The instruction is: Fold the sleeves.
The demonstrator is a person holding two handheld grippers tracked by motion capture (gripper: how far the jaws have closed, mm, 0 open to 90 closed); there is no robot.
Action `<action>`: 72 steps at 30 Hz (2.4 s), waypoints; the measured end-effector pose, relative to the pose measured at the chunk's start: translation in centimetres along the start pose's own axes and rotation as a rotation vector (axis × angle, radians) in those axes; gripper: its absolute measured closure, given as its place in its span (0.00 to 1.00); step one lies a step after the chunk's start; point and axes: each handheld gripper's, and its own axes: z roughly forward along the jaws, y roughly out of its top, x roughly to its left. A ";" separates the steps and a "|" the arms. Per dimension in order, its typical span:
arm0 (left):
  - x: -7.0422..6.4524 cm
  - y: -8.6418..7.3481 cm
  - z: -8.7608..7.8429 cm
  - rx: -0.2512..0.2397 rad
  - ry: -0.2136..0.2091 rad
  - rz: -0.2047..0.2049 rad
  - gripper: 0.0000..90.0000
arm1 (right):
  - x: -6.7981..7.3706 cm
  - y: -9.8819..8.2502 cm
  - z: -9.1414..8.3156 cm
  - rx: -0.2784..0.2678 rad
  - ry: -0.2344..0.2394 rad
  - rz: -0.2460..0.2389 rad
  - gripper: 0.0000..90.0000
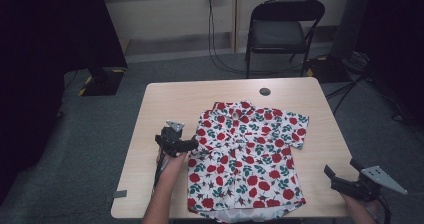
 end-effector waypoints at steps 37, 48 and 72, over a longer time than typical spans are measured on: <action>1.3 -6.5 -6.1 -0.276 -0.116 -0.067 0.01 | 0.3 0.2 0.5 0.036 -0.072 -0.033 0.00; 2.4 -8.7 -7.2 -0.297 -0.119 -0.118 0.01 | 0.3 0.2 0.5 0.034 -0.061 -0.036 0.00; 5.0 -13.1 -8.8 -0.321 -0.082 -0.157 0.01 | 0.0 0.3 0.9 0.079 -0.058 -0.007 0.00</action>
